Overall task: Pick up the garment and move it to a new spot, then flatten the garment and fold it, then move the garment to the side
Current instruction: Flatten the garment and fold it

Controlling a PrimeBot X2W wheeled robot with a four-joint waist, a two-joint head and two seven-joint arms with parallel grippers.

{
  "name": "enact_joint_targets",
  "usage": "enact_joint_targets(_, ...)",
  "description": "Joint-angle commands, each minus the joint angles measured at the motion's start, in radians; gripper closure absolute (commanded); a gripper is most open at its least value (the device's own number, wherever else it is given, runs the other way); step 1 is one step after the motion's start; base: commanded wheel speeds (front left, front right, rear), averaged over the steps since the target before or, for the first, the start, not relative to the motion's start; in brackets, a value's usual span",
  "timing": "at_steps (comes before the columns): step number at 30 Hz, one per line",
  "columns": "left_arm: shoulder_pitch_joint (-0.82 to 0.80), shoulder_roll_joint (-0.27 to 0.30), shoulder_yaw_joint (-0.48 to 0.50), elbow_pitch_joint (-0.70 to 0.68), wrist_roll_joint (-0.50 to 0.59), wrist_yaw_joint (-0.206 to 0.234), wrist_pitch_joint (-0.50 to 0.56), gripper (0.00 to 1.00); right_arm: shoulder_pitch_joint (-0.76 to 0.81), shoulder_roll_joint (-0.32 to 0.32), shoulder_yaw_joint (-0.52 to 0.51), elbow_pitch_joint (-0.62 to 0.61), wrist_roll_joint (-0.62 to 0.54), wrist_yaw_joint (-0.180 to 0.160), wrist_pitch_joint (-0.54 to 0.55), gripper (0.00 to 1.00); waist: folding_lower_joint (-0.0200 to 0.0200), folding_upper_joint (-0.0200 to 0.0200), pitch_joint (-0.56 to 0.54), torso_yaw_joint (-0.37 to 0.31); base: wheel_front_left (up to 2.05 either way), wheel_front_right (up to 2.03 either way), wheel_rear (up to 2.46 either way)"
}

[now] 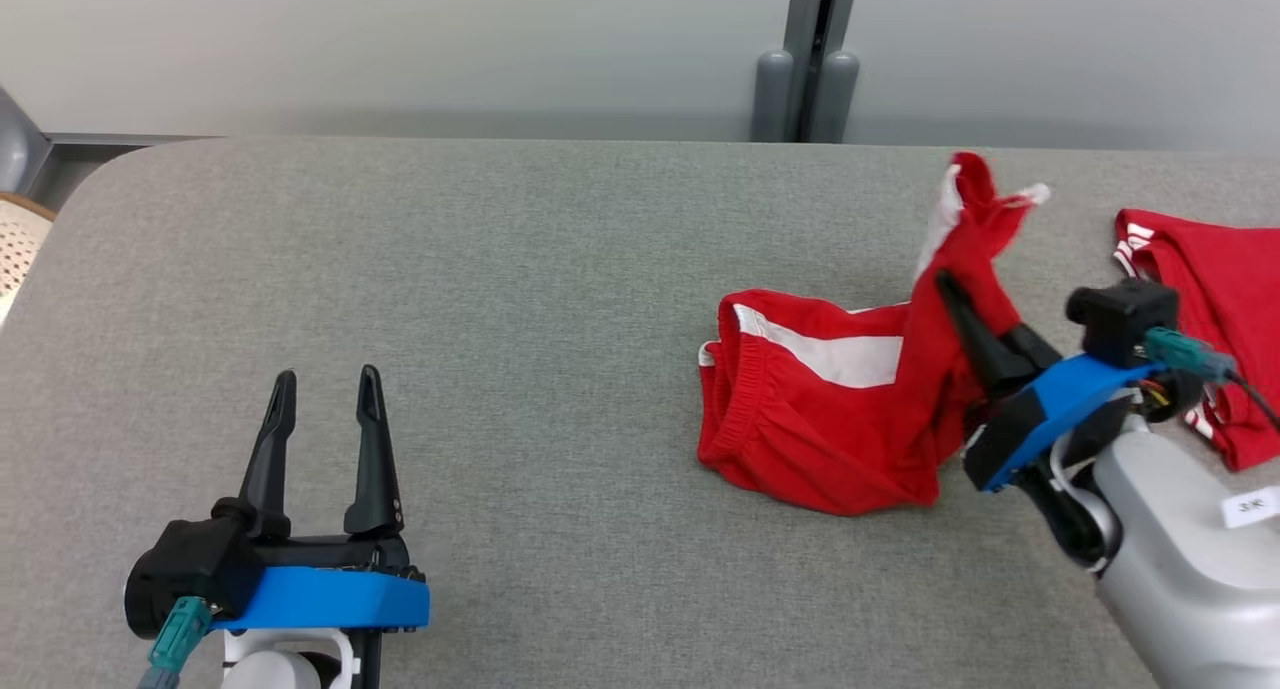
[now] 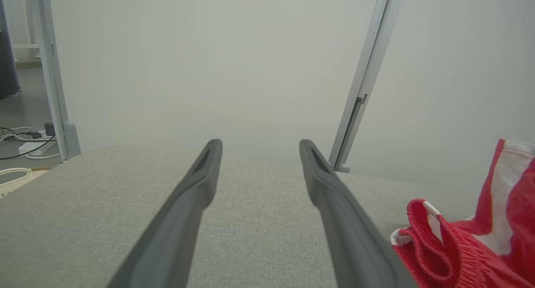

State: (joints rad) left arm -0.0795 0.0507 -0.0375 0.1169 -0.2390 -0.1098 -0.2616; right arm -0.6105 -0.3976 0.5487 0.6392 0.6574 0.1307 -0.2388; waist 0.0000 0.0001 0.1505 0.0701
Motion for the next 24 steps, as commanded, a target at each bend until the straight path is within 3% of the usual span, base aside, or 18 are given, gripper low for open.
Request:
enact_joint_targets(1,0.001,0.000,-0.003,0.001,-0.007,-0.005,-0.004,0.00,-0.006,0.027,0.010,-0.020,-0.019,0.000,0.025,1.00,0.0000,-0.0001,-0.001,0.013,0.00,0.00,0.00)
enact_joint_targets(9,-0.006,0.000,-0.023,0.006,-0.017,-0.002,-0.004,0.00,0.041,0.078,0.066,-0.059,-0.066,0.000,0.097,1.00,0.0000,-0.0001,0.000,0.050,0.00,0.00,0.00)
enact_joint_targets(16,-0.004,0.000,-0.025,0.002,-0.023,0.004,-0.004,0.00,0.076,0.140,0.082,-0.008,-0.103,0.000,0.103,1.00,0.0000,-0.0001,0.012,0.060,0.00,0.00,0.00)
enact_joint_targets(17,-0.006,0.000,-0.025,0.002,-0.025,0.004,-0.004,0.00,0.079,0.153,0.085,0.001,-0.105,0.000,0.097,0.87,0.0000,-0.0001,0.014,0.059,0.00,0.00,0.00)
enact_joint_targets(18,-0.008,0.000,-0.025,0.001,-0.026,0.005,-0.004,0.00,0.081,0.164,0.091,0.005,-0.108,0.000,0.091,0.24,0.0000,-0.0001,0.015,0.059,0.00,0.00,0.00)
enact_joint_targets(19,-0.011,0.000,-0.025,0.001,-0.027,0.006,-0.004,0.00,0.084,0.174,0.101,0.004,-0.104,0.000,0.081,0.00,0.0000,-0.0001,0.016,0.059,0.00,0.00,0.00)
enact_joint_targets(24,-0.015,0.000,-0.021,0.004,-0.023,0.009,-0.004,0.00,0.087,0.178,0.124,0.002,-0.088,0.000,0.026,0.00,0.0000,-0.0001,0.011,0.047,0.00,0.00,0.00)
